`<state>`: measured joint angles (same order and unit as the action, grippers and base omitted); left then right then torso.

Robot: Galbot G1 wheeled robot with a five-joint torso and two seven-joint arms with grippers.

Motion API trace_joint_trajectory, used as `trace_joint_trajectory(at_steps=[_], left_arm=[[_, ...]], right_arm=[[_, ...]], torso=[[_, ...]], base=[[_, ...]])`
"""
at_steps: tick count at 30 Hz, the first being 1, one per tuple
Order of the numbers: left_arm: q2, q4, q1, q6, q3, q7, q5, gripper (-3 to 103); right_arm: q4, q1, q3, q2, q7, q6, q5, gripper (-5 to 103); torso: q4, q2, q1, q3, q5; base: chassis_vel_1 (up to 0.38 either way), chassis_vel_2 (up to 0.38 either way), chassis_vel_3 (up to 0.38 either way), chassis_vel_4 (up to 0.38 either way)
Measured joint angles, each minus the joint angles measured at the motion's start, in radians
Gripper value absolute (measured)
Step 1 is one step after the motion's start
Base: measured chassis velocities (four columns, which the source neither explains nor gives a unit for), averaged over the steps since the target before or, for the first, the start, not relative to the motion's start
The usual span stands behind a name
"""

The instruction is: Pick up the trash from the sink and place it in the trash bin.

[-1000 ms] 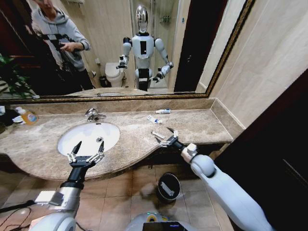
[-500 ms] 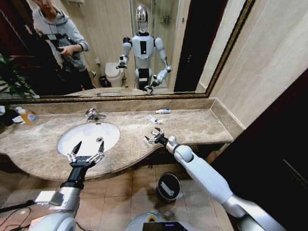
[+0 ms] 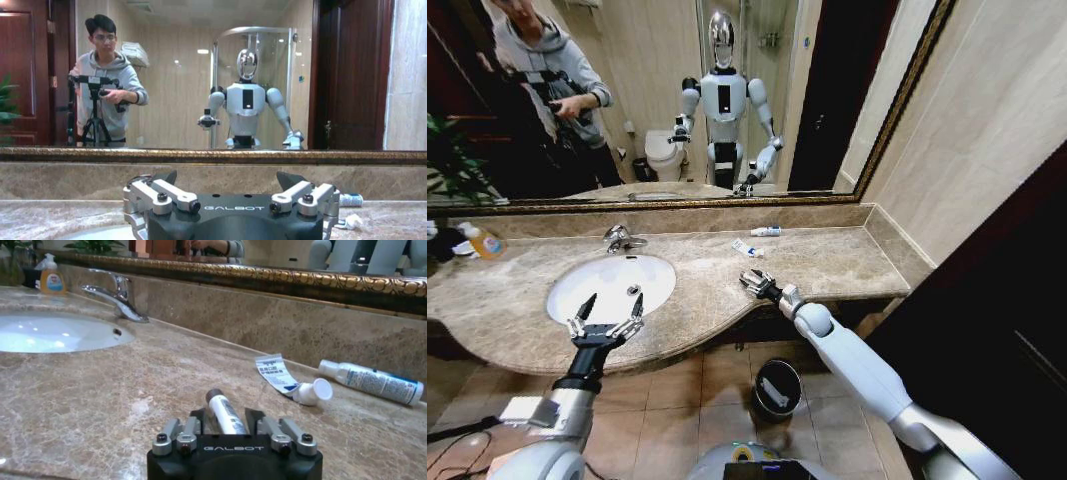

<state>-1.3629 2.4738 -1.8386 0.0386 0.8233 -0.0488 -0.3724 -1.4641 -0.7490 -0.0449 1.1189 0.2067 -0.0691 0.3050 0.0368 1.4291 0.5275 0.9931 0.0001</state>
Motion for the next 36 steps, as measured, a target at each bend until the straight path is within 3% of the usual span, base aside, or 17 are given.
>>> trace_joint_trajectory(at_steps=[3, 6, 10, 19, 27, 33, 36], left_arm=[[0.000, 0.000, 0.000, 0.000, 0.000, 0.000, 0.000, 100], [0.000, 0.000, 0.000, 0.000, 0.000, 0.000, 0.000, 100], [0.000, 0.000, 0.000, 0.000, 0.000, 0.000, 0.000, 100], [0.000, 0.000, 0.000, 0.000, 0.000, 0.000, 0.000, 100], [0.000, 0.000, 0.000, 0.000, 0.000, 0.000, 0.000, 100], [0.000, 0.000, 0.000, 0.000, 0.000, 0.000, 0.000, 100], [0.000, 0.000, 0.000, 0.000, 0.000, 0.000, 0.000, 100]], right_arm=[[-0.002, -0.001, 0.001, 0.000, 0.001, 0.000, 0.000, 35], [-0.011, -0.005, 0.007, -0.001, 0.003, 0.000, -0.002, 19], [-0.039, -0.020, 0.015, -0.005, 0.009, -0.004, -0.004, 8], [-0.097, -0.050, 0.035, -0.015, 0.007, -0.022, -0.003, 4], [-0.235, -0.142, 0.133, -0.057, 0.001, -0.035, 0.008, 4], [-0.422, -0.372, 0.264, -0.149, -0.036, -0.002, 0.032, 4], [-0.465, -0.459, 0.295, -0.157, -0.039, 0.027, 0.036, 4]], torso=[[0.0000, 0.000, 0.000, 0.000, 0.0000], [0.0001, 0.000, 0.000, 0.000, -0.0001], [0.0000, 0.000, 0.000, 0.000, -0.0001], [0.0001, 0.000, 0.000, 0.000, -0.0001], [0.0002, 0.000, 0.000, 0.000, 0.0000], [-0.0002, 0.000, 0.000, 0.000, -0.0001], [0.0004, 0.000, 0.000, 0.000, 0.0004]], base=[[0.000, 0.000, 0.000, 0.000], [0.000, 0.000, 0.000, 0.000], [0.000, 0.000, 0.000, 0.000], [0.000, 0.000, 0.000, 0.000], [0.000, 0.000, 0.000, 0.000], [0.000, 0.000, 0.000, 0.000], [0.000, 0.000, 0.000, 0.000]])
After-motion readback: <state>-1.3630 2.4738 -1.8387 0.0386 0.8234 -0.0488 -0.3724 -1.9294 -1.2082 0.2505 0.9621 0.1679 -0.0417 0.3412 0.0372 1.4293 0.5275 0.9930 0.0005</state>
